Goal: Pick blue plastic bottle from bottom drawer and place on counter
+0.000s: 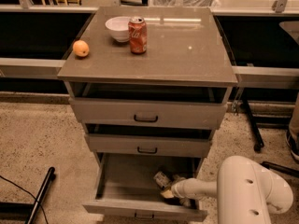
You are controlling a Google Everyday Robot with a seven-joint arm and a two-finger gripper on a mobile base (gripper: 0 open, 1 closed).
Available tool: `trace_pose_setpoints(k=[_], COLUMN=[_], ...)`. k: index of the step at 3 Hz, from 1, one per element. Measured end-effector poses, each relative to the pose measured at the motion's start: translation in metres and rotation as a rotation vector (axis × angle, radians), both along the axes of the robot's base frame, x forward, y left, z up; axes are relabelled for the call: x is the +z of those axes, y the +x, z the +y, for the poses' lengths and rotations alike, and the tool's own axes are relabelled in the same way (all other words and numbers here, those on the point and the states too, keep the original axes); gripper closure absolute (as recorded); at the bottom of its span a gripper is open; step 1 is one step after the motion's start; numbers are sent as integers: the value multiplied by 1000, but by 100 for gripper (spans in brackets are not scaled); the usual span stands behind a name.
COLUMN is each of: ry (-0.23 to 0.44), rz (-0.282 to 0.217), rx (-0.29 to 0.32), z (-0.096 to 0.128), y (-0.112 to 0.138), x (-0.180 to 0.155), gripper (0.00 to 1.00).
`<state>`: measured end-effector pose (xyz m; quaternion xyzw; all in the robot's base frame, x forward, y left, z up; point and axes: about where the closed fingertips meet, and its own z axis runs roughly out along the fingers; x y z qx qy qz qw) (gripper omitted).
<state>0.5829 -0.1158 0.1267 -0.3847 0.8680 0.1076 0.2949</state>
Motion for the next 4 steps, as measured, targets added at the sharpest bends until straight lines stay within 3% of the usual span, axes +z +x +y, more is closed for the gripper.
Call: trace_pose_setpoints(k=[2,3,4], ry=[12,63,127], rz=[-2,-13,-79], rx=[13,51,84], z=[0,5,-15], y=[-1,-4,-4], x=[1,11,23], gripper=[70,93,100])
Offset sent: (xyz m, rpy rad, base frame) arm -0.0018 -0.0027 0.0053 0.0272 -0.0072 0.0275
